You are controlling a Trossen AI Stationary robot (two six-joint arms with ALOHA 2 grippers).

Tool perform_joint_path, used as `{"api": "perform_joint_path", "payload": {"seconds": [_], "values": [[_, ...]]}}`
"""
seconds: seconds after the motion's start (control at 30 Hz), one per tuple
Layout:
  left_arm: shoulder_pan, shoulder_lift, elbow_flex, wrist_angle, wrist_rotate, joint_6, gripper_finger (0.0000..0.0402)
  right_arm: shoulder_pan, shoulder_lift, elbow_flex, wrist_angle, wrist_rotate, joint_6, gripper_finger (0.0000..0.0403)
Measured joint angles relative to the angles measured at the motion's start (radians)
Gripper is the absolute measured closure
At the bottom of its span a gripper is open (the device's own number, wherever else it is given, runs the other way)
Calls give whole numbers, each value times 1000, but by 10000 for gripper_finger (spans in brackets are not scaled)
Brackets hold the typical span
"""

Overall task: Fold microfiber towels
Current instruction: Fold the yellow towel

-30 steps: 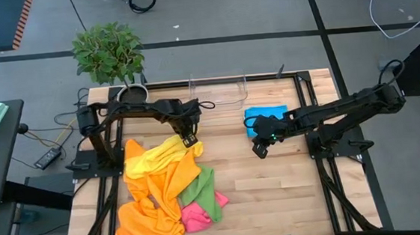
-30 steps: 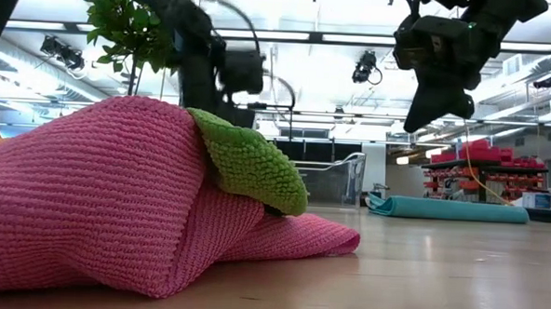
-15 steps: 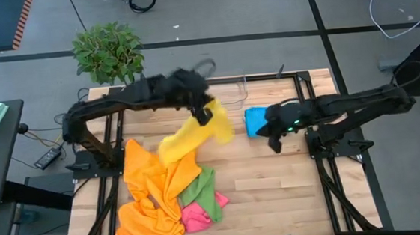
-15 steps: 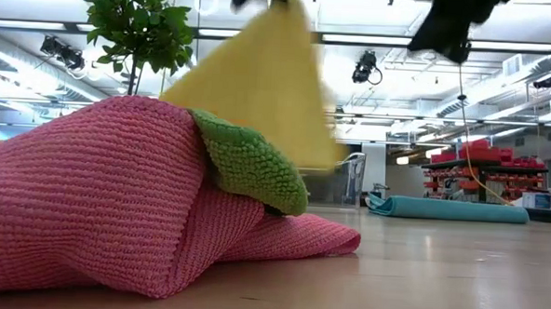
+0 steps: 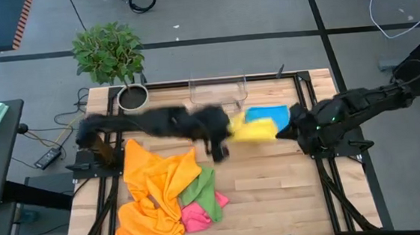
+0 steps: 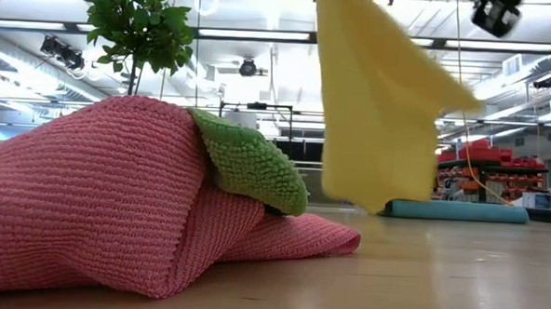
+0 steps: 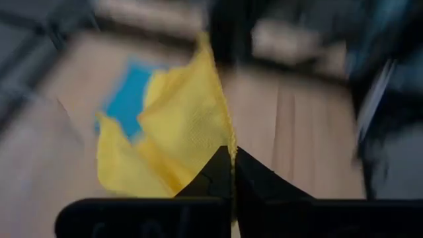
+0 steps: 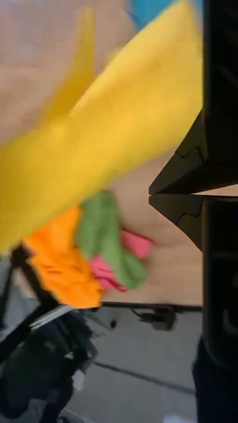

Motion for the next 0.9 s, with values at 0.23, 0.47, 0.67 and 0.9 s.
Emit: {"api": "perform_joint_path", "payload": {"seconds": [0.23,0.47,0.67,0.9], "values": [[-138,191,-34,-153,-39,66,396,256,106,-258,182,79,446,389],[-198,52,-440,215,-16,49,397,481,479,-364,610,310,654,389],[-196,-25,-717,458,87,-17,394,458,771,-227,621,338,658,389],[-201,-21,-770,505,152,-79,392,368,823,-136,424,314,734,376]]}}
